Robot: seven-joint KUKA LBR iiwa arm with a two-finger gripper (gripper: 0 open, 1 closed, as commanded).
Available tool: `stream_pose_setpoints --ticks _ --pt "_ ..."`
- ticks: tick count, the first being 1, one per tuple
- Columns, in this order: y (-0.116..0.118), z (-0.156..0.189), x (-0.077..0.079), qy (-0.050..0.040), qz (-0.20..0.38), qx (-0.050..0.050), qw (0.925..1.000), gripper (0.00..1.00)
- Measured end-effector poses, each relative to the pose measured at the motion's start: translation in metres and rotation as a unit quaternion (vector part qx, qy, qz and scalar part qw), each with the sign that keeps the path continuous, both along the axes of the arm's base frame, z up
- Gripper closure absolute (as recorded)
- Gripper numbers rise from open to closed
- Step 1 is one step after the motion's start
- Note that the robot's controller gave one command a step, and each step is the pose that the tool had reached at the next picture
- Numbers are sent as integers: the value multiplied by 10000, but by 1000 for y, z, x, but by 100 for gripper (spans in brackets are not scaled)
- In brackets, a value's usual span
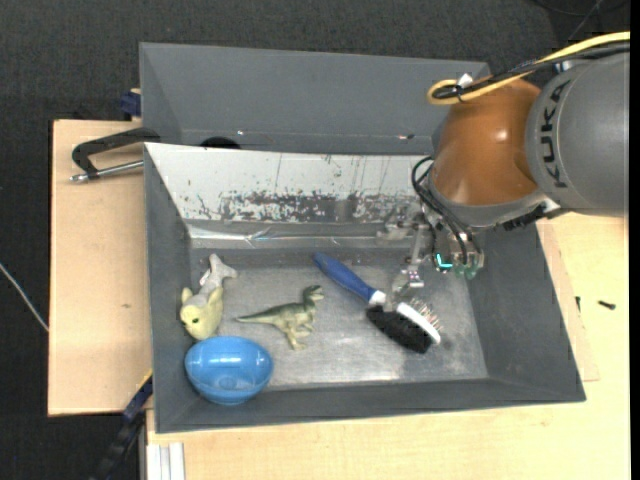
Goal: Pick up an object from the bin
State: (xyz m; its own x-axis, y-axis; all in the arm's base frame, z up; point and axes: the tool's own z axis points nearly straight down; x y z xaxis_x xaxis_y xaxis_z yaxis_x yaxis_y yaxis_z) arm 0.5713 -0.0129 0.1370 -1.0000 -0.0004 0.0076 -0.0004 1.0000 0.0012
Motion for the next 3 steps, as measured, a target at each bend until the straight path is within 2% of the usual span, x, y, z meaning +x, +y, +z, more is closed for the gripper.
stream_pose_setpoints --ticks 1,2,3 --pt "33 -55 -9 -84 192 -3 9998 0" --pt "33 -57 -10 -61 195 -3 9998 100" --pt "33 -57 -10 -63 196 -2 9998 0"
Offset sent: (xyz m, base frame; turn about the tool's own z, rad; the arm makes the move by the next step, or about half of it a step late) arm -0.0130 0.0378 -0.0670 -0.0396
